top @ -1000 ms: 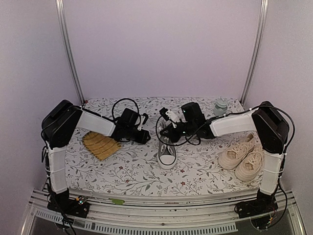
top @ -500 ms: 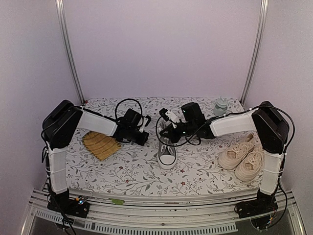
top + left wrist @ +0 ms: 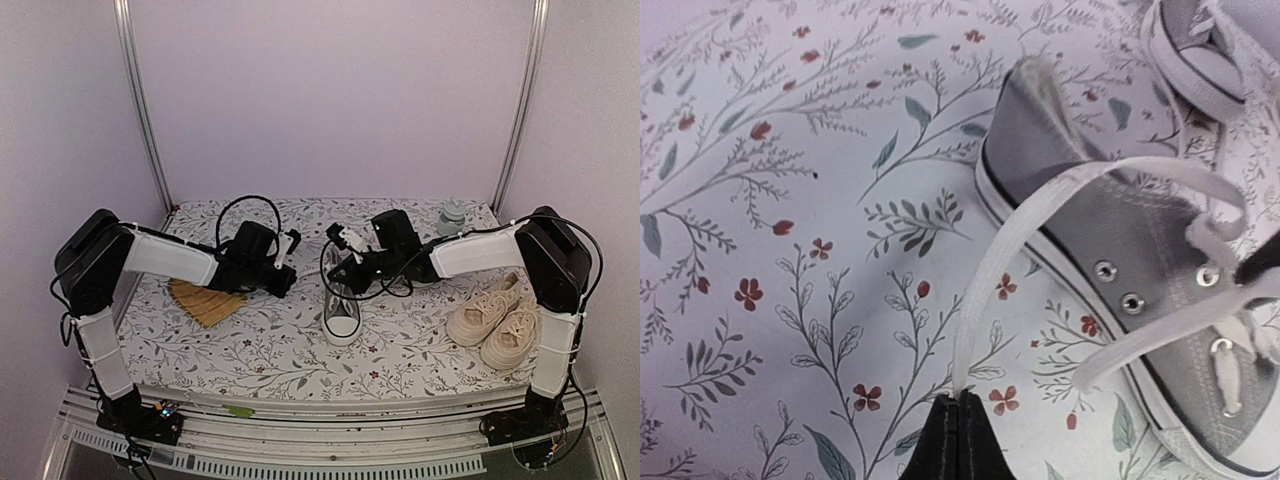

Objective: Tie the shoes
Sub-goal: Pick up the half-tied shoelace from the center of the board, then wrap the half-tied shoelace around a loop with the shoelace.

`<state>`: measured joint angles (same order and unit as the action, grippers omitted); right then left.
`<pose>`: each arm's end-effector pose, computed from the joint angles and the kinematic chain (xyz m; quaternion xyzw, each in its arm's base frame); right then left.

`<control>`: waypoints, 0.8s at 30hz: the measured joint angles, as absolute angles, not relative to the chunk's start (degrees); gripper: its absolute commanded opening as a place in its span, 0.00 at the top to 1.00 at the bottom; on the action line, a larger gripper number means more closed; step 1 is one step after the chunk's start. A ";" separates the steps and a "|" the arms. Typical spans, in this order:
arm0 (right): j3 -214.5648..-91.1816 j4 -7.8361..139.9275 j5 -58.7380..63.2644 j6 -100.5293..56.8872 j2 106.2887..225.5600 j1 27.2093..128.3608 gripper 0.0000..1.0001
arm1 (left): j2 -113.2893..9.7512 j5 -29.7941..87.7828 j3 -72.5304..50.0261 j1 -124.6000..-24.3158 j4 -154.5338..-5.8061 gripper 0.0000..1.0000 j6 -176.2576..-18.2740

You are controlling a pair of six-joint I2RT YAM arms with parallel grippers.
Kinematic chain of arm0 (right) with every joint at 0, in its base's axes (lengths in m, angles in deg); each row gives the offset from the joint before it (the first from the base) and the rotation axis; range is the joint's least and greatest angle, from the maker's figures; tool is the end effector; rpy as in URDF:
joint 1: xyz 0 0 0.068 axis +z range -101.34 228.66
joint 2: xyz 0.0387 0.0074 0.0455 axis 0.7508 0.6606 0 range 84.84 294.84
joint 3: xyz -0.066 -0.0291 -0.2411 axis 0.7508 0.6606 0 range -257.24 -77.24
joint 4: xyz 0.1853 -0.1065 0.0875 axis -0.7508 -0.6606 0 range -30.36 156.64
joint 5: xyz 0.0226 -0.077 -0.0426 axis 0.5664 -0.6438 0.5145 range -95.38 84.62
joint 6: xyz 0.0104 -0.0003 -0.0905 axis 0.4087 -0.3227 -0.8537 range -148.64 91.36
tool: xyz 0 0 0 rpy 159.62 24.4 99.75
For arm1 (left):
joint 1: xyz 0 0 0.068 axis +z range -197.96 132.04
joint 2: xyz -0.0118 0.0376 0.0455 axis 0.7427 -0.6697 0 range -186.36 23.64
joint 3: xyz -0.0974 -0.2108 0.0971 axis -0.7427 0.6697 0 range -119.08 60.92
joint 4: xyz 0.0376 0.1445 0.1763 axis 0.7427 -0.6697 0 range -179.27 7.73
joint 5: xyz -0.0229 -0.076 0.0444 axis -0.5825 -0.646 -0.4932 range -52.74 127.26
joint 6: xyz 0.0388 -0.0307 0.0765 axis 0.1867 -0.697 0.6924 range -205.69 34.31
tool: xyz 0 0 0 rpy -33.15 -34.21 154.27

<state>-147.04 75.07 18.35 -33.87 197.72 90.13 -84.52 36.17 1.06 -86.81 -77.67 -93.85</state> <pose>0.3022 0.3109 0.1509 -0.4312 0.7578 0.3144 0.3754 0.3060 -0.2483 0.1175 0.2469 0.8857 -0.1648 0.3570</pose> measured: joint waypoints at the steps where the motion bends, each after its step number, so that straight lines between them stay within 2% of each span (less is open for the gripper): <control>1: -147.04 74.94 18.83 -33.87 197.72 89.93 0.99 | -82.75 35.76 2.35 -86.90 -76.19 1.00 -93.52; 10: -148.59 72.73 23.07 -33.80 197.72 87.92 0.99 | -73.00 26.43 12.89 -92.05 -62.50 1.00 -88.06; 24: -149.25 70.30 27.18 -33.54 197.72 87.16 0.99 | -75.67 15.30 10.66 -94.85 -52.67 1.00 -84.36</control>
